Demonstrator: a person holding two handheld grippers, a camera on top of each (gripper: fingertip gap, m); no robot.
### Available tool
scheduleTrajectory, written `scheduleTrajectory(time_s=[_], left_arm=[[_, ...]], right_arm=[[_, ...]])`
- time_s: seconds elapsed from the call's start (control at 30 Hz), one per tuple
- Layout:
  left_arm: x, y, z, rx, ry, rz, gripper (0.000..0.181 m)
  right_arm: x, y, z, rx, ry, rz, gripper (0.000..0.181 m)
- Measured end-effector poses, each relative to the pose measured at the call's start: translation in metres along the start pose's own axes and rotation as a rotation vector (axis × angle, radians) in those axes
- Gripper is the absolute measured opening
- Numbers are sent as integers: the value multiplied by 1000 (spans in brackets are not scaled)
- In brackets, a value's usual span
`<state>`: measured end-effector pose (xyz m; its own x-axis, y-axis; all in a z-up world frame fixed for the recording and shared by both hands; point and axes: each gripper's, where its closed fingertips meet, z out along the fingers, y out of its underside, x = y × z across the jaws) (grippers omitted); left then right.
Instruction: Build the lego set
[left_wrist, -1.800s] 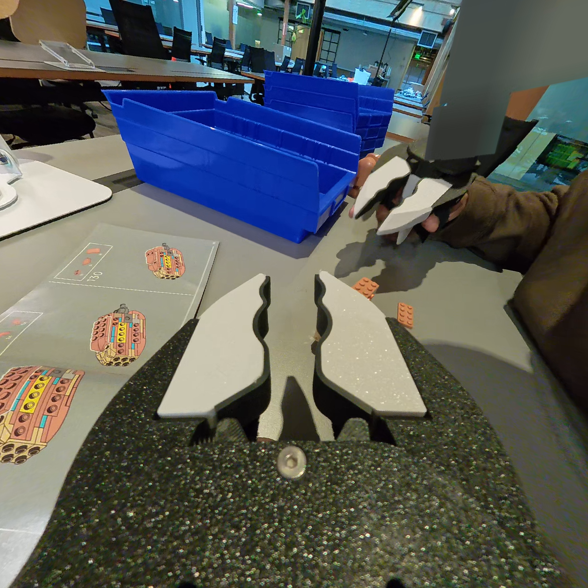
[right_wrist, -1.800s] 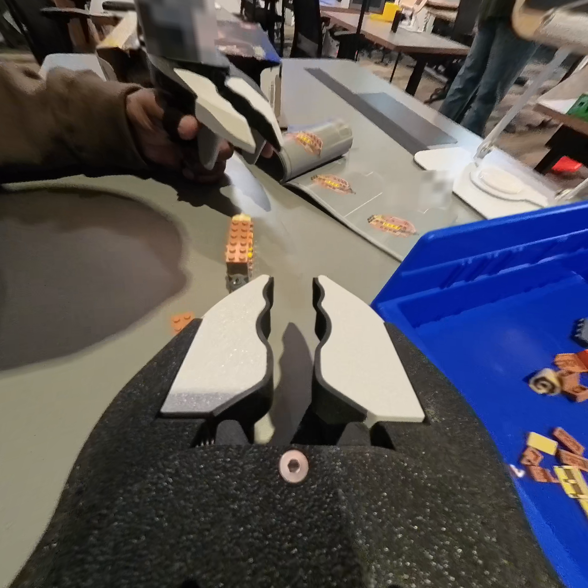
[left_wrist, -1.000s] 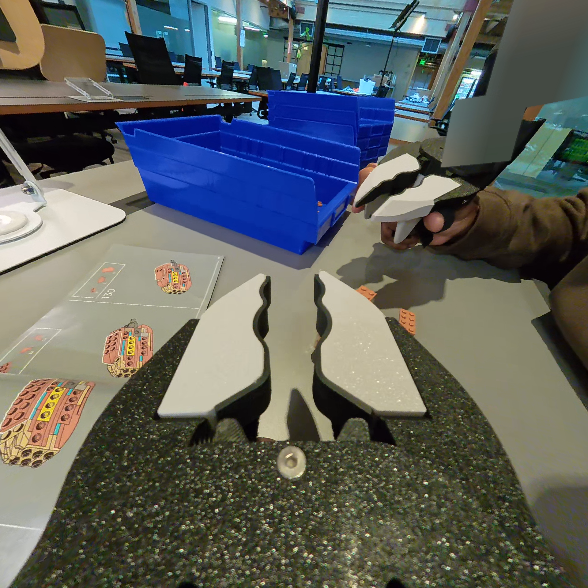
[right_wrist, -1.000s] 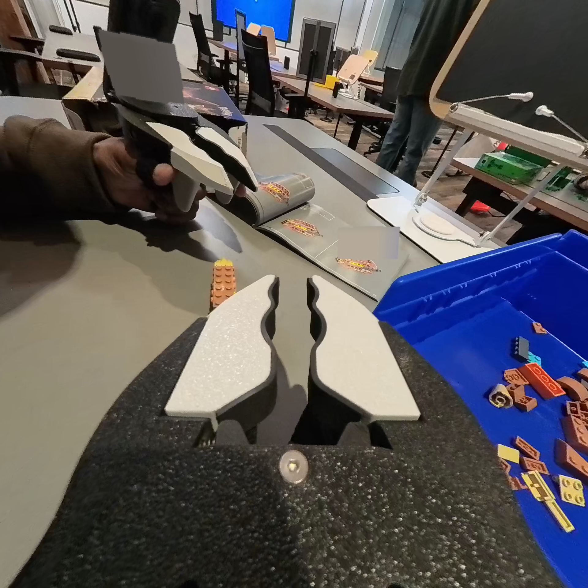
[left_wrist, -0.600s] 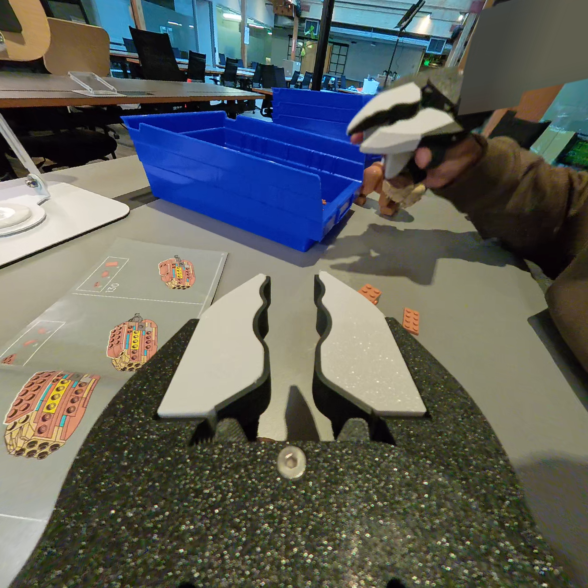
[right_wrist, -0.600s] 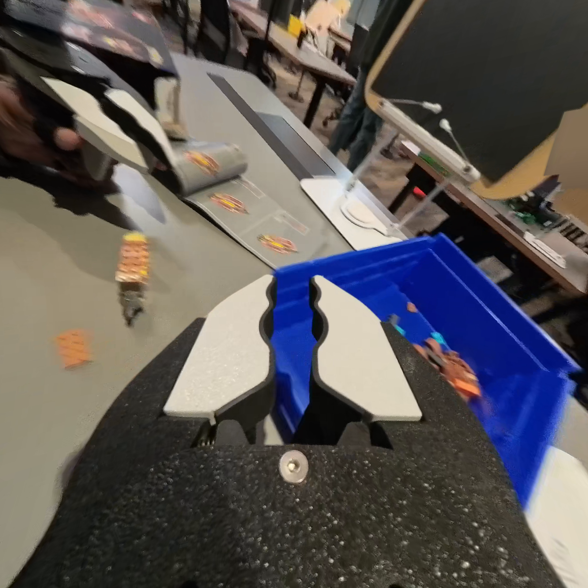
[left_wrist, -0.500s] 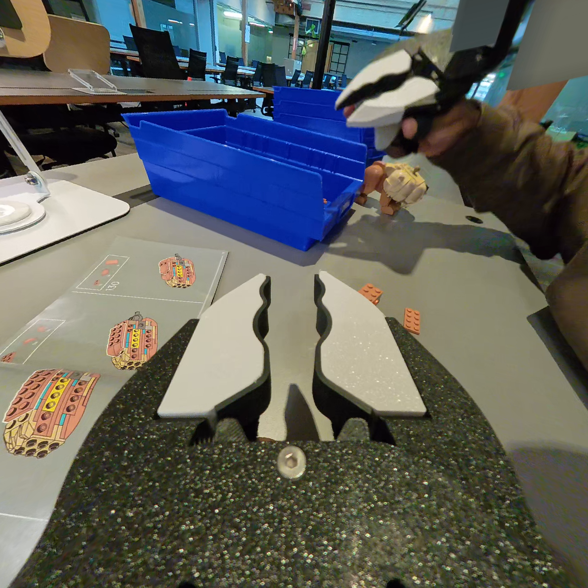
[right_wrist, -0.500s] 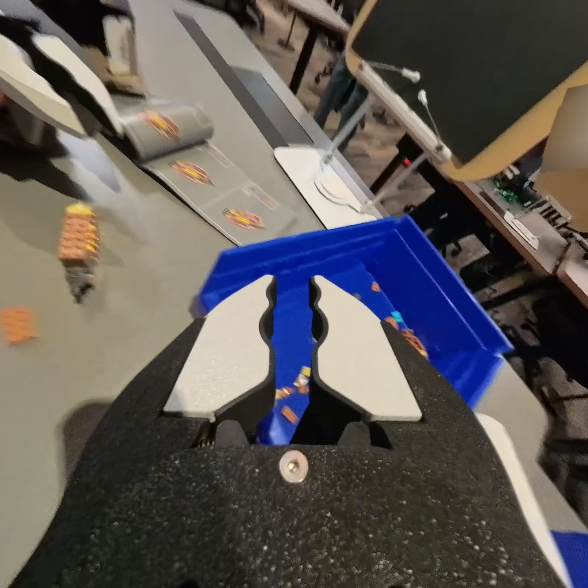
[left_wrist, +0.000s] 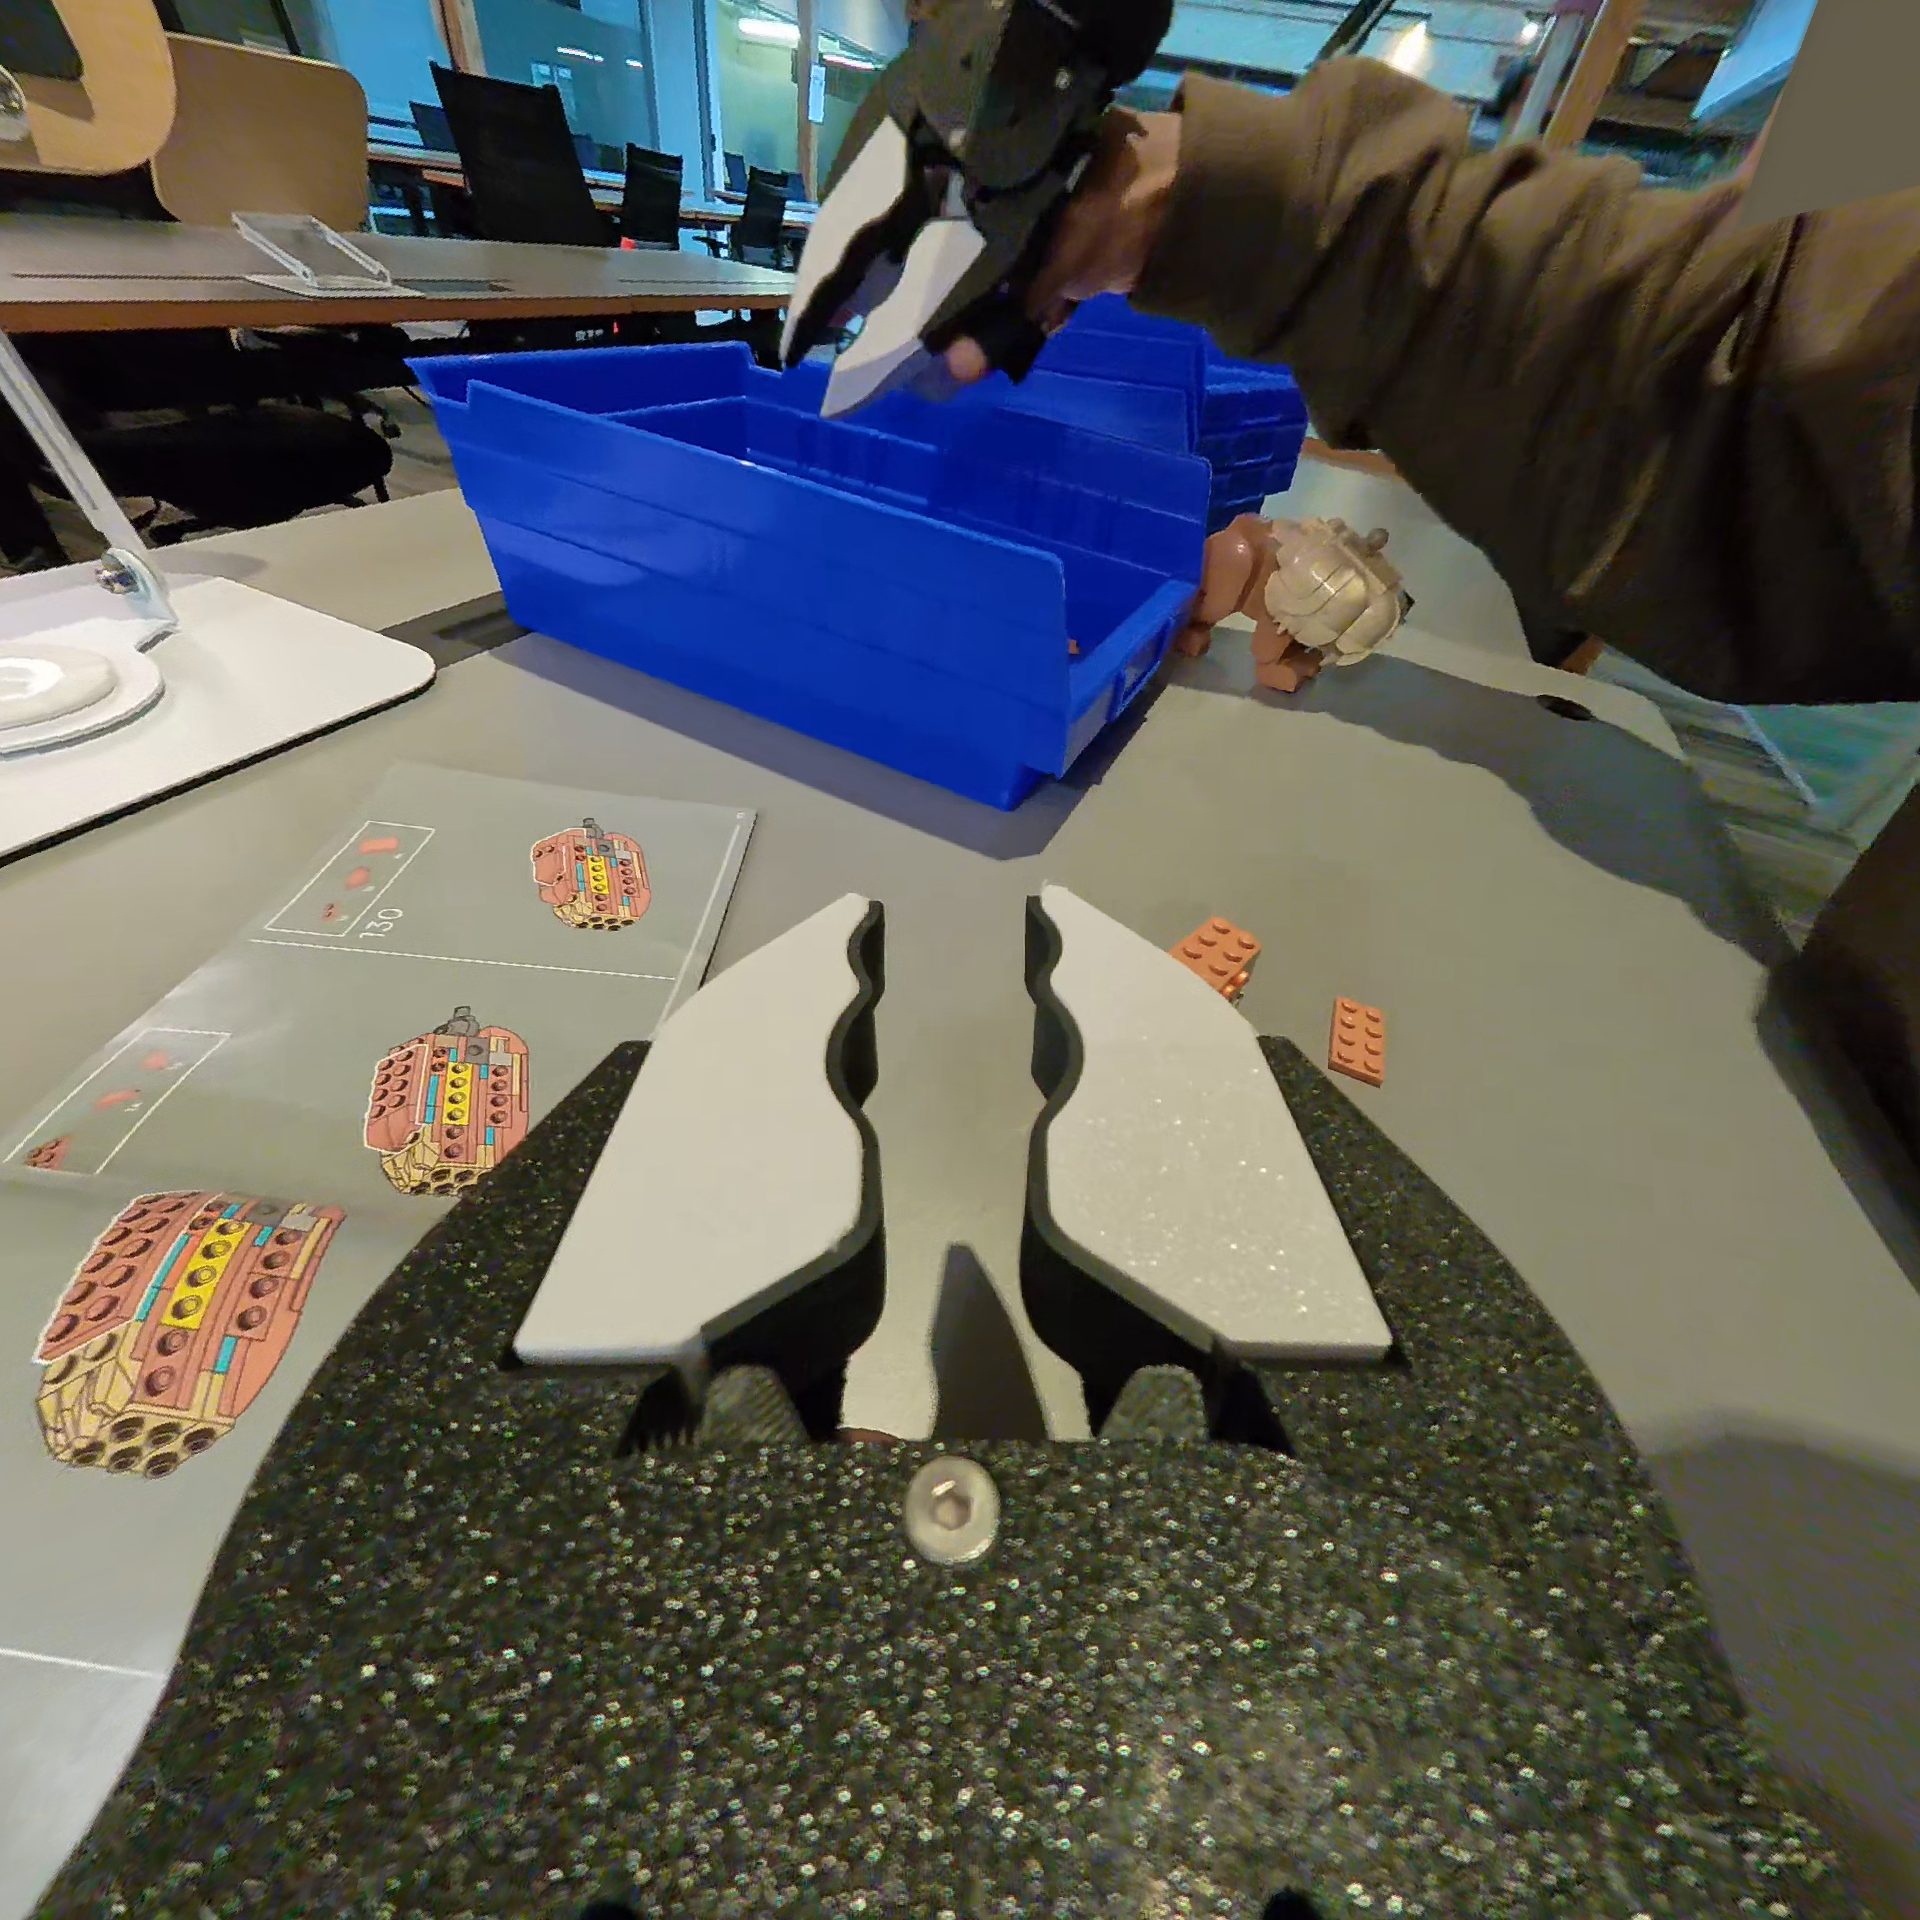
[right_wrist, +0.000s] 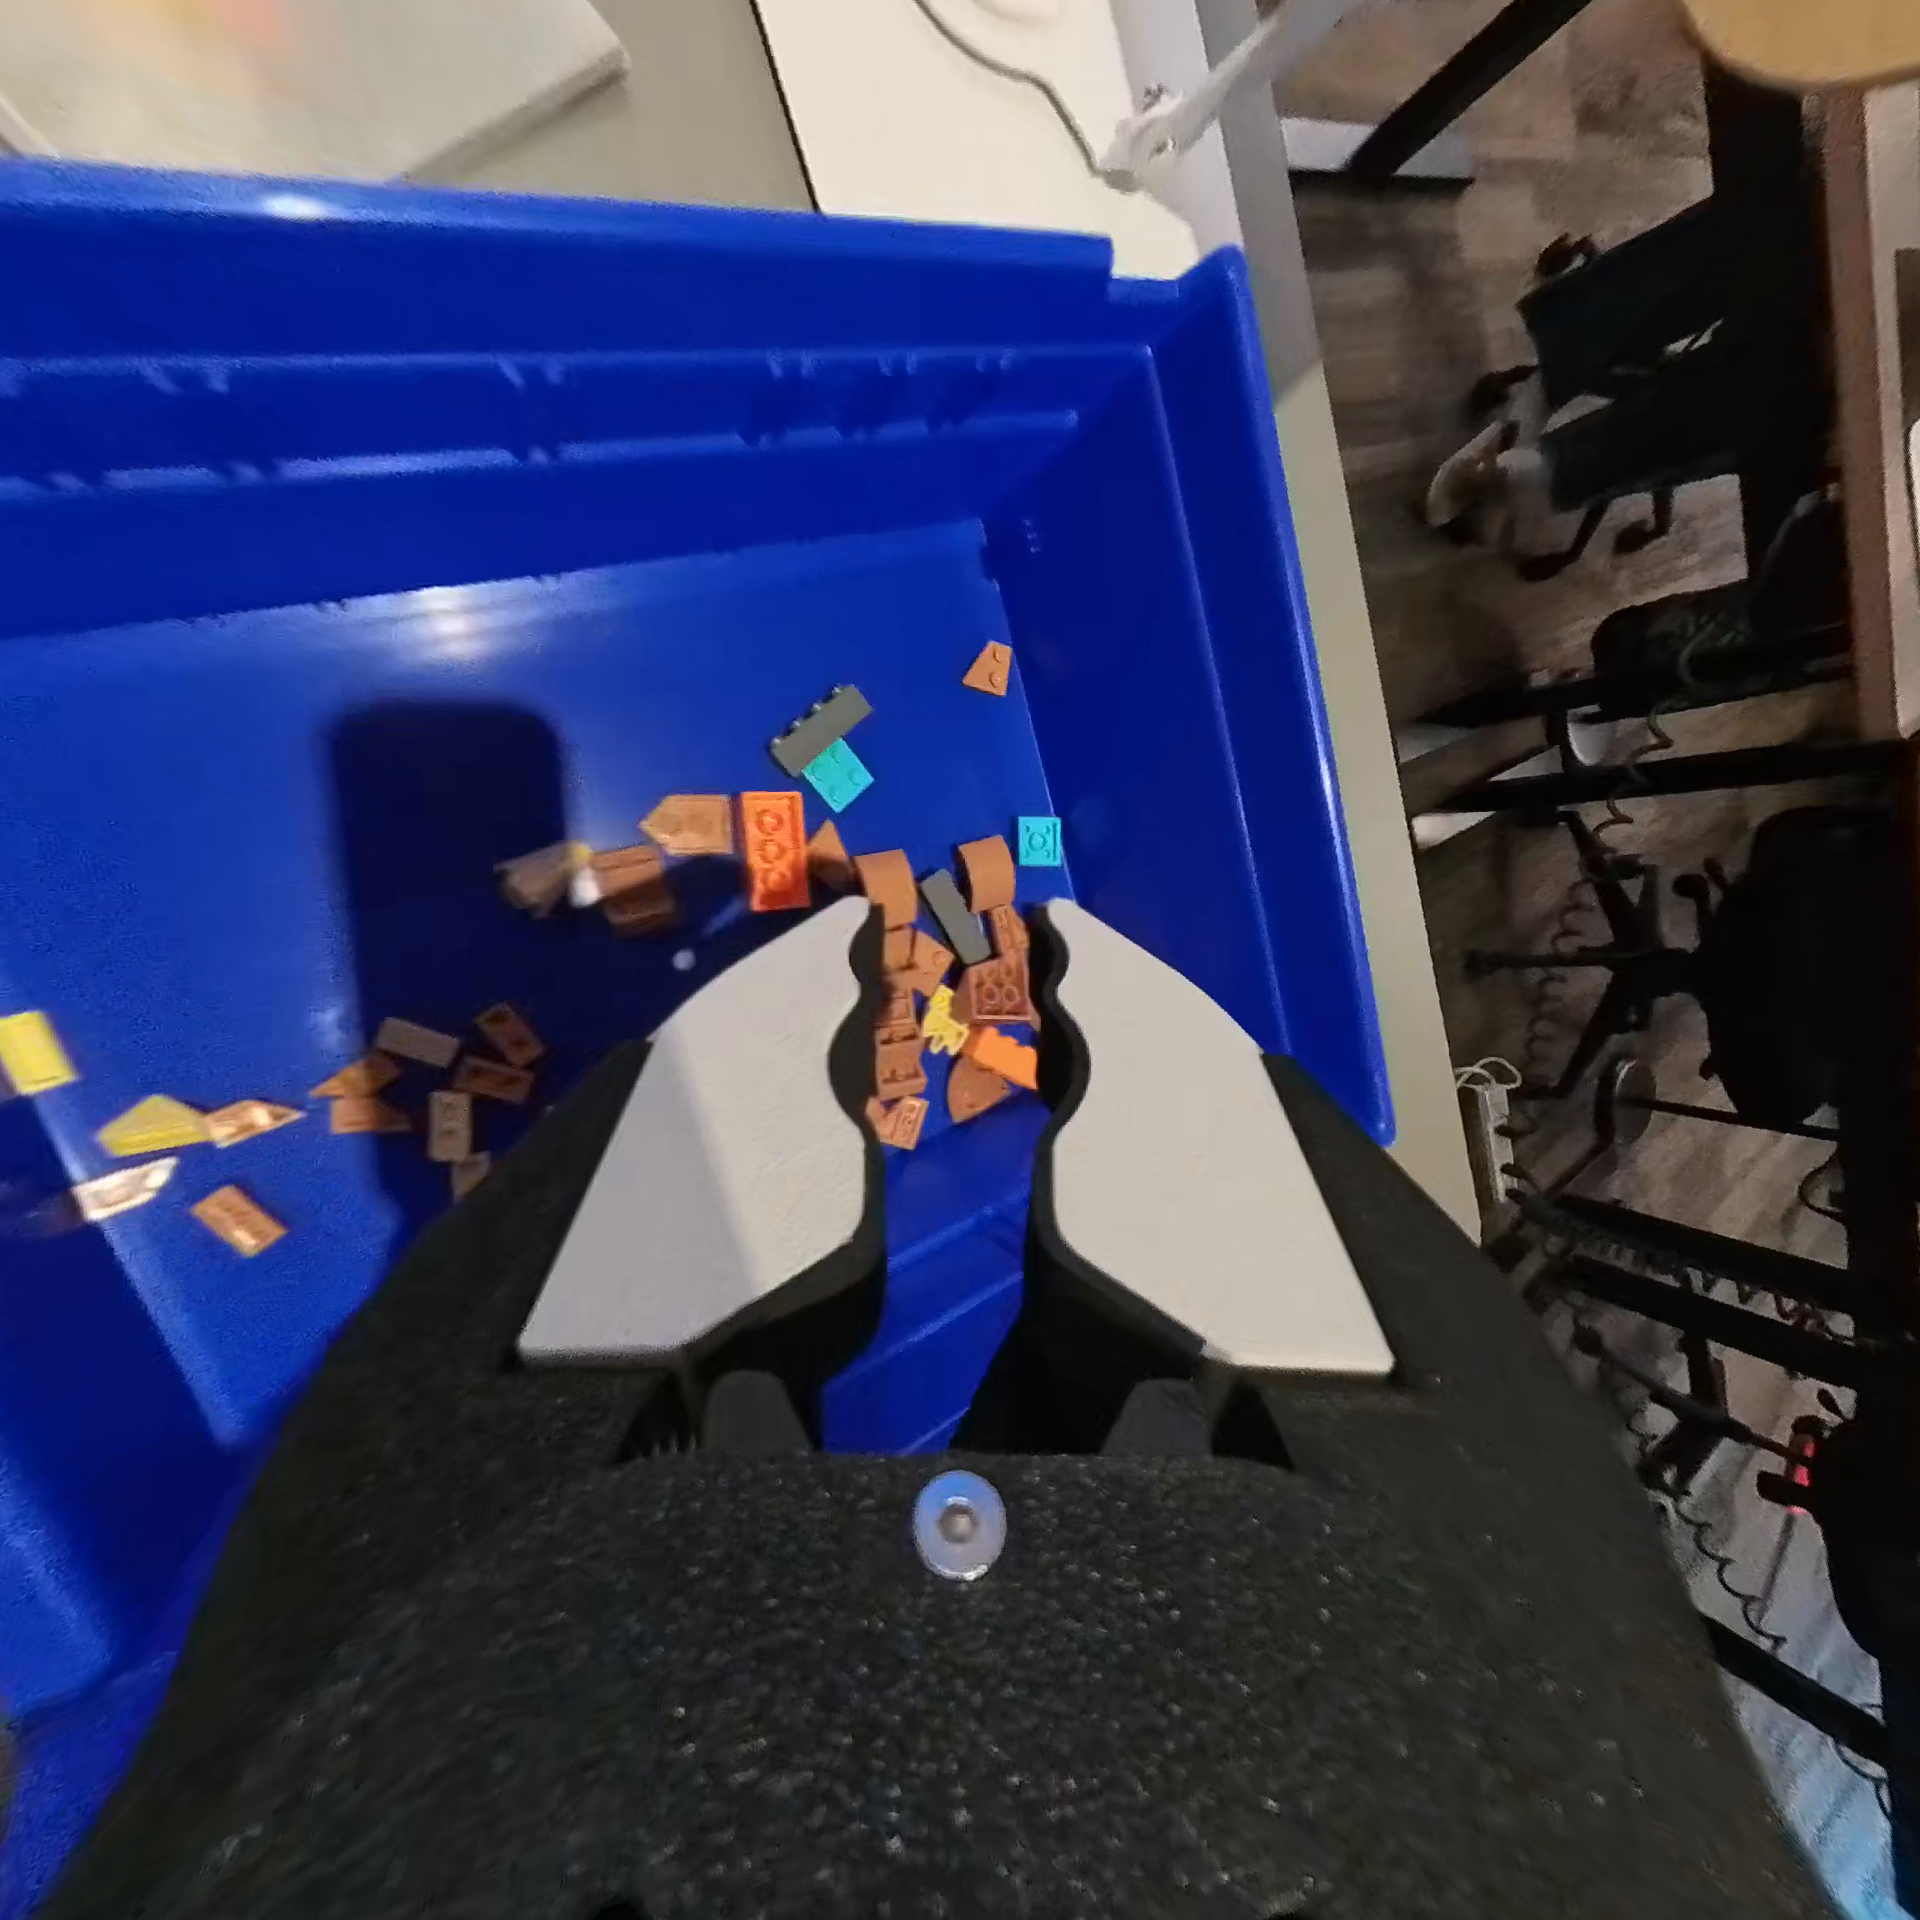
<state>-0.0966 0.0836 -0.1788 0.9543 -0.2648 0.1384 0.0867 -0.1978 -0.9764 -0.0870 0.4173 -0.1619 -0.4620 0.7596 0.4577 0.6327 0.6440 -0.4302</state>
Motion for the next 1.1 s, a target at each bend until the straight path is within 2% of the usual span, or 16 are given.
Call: scheduleTrajectory(time_s=[0.2,0.57,1.1], left_arm=[[2,0,1,2,14,-17,26],[-2,2,1,0,8,-35,26],[-3,1,1,6,10,-47,25]], right_arm=[[10,14,24,-70,12,-8,26],[16,26,45,-157,-10,-46,24],[10,19,59,-161,-51,-91,24]])
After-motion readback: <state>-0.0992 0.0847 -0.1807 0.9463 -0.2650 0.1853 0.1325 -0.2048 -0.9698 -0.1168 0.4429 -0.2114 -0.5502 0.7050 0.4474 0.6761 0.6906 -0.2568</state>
